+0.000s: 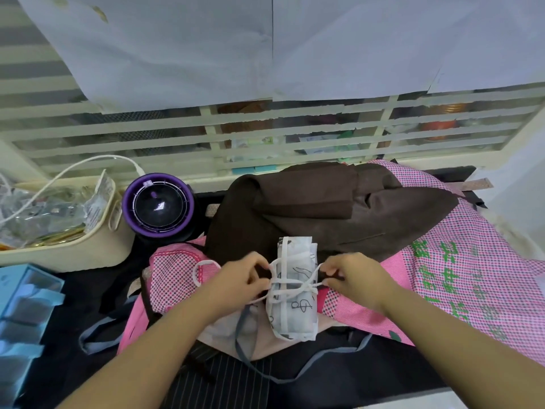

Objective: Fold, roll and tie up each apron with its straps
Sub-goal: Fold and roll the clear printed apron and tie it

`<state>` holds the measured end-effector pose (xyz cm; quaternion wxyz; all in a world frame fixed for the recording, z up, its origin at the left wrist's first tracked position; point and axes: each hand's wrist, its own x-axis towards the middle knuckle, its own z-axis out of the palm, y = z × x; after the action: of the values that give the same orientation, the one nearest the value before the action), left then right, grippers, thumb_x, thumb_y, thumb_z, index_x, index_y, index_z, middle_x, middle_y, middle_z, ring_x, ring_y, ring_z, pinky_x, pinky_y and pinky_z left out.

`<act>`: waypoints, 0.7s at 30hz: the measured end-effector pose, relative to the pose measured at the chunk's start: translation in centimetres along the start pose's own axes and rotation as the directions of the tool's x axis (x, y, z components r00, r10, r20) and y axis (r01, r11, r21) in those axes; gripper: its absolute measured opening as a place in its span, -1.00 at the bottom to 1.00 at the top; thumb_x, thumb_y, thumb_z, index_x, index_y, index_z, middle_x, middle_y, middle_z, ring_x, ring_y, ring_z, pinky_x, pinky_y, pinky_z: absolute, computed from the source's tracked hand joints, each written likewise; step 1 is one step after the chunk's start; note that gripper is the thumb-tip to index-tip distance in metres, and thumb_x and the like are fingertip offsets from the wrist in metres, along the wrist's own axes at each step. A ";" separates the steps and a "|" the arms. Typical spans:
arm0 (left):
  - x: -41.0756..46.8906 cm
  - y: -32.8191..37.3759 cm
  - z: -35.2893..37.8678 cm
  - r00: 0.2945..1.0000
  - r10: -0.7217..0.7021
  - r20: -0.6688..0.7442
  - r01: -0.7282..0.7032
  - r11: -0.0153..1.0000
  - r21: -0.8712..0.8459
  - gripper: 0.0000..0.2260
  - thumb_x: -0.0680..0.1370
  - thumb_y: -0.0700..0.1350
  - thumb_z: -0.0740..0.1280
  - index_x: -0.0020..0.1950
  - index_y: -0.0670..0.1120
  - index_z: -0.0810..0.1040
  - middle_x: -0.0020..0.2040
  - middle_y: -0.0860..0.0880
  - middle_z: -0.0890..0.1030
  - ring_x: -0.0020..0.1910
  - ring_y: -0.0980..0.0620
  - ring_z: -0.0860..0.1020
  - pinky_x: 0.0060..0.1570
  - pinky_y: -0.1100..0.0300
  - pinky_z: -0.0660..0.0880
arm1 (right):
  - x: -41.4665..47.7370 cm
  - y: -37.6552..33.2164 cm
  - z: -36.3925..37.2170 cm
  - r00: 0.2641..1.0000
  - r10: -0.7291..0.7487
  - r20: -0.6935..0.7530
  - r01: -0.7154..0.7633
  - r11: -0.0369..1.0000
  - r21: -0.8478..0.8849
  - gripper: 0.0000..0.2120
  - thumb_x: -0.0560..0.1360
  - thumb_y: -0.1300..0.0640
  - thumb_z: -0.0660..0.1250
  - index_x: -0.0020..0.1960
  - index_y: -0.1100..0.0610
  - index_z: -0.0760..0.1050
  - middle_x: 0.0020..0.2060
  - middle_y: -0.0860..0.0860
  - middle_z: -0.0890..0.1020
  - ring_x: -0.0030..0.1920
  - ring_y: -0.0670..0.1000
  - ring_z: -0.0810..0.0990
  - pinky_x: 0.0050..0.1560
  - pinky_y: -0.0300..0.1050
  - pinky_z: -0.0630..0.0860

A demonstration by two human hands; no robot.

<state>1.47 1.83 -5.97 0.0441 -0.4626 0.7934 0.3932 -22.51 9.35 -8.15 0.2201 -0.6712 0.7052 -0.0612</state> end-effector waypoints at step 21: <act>-7.1 -0.2 -10.4 0.914 -0.022 -0.405 -0.173 0.882 -0.438 -0.89 0.57 -0.22 0.28 -0.02 -0.01 0.53 -0.26 0.01 0.64 -0.25 0.13 0.62 -0.09 0.23 0.53 | 6.2 -10.3 -1.6 0.936 -0.294 0.193 0.330 0.925 -0.190 -0.77 0.55 0.07 0.16 -0.29 0.01 0.36 -0.16 0.09 0.59 -0.04 0.12 0.47 -0.08 -0.07 0.35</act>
<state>8.75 -0.14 4.09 -0.2464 -0.4977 0.6856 0.4707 -13.71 2.03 -4.16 0.1884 -0.7979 0.5714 0.0368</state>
